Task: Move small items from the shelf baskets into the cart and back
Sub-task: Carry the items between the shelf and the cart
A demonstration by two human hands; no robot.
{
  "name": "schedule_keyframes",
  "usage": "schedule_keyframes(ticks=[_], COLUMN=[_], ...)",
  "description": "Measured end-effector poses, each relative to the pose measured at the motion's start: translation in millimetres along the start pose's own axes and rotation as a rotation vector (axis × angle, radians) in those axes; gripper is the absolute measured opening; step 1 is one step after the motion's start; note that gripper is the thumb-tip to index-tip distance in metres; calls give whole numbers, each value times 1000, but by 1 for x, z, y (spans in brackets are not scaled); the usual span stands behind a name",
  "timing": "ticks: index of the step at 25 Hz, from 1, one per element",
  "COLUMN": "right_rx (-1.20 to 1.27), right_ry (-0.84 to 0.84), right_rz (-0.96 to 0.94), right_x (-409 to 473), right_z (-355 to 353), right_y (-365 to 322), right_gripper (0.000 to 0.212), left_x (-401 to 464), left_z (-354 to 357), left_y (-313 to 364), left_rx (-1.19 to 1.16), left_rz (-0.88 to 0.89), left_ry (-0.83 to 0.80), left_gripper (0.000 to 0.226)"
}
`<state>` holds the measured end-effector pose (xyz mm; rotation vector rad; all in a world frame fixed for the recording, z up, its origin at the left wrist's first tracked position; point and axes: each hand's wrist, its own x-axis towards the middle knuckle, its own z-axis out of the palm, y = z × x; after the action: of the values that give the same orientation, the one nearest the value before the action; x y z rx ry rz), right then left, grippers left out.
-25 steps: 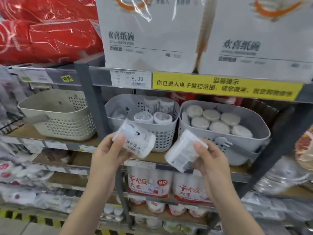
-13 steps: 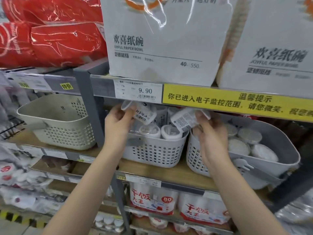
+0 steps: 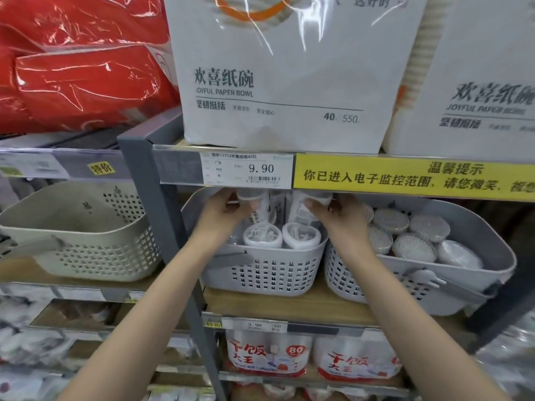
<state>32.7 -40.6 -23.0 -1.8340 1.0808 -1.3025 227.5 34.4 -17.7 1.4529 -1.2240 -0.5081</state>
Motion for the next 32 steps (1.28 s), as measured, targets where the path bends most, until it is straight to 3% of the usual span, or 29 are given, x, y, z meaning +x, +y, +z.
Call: schedule_keyframes(ticks=[3, 7, 12, 17, 20, 24, 28, 32], right_rx=[-113, -160, -292, -403, -455, -474, -529, -521], right_ry=[-72, -158, -220, -249, -235, -213, -185, -187], right_rz=[-1, 12, -16, -36, -53, -54, -70, -88], right_x=[0, 3, 2, 0, -1, -4, -8, -14], right_z=[2, 4, 3, 5, 7, 9, 10, 7], right_y=[1, 3, -1, -1, 1, 3, 4, -1], right_gripper=[29, 42, 41, 27, 29, 28, 27, 32], left_x=[5, 10, 18, 21, 21, 22, 23, 21], left_z=[8, 13, 12, 11, 11, 14, 14, 11], left_y=[-2, -2, -10, -16, -17, -15, -20, -21], left_rx=[53, 64, 87, 82, 97, 98, 147, 184], left_rz=[-28, -45, -120, -158, -189, -241, -215, -175], left_ry=[-74, -195, -286, -314, -300, -249, -291, -284], left_gripper=[33, 24, 26, 15, 9, 29, 15, 29])
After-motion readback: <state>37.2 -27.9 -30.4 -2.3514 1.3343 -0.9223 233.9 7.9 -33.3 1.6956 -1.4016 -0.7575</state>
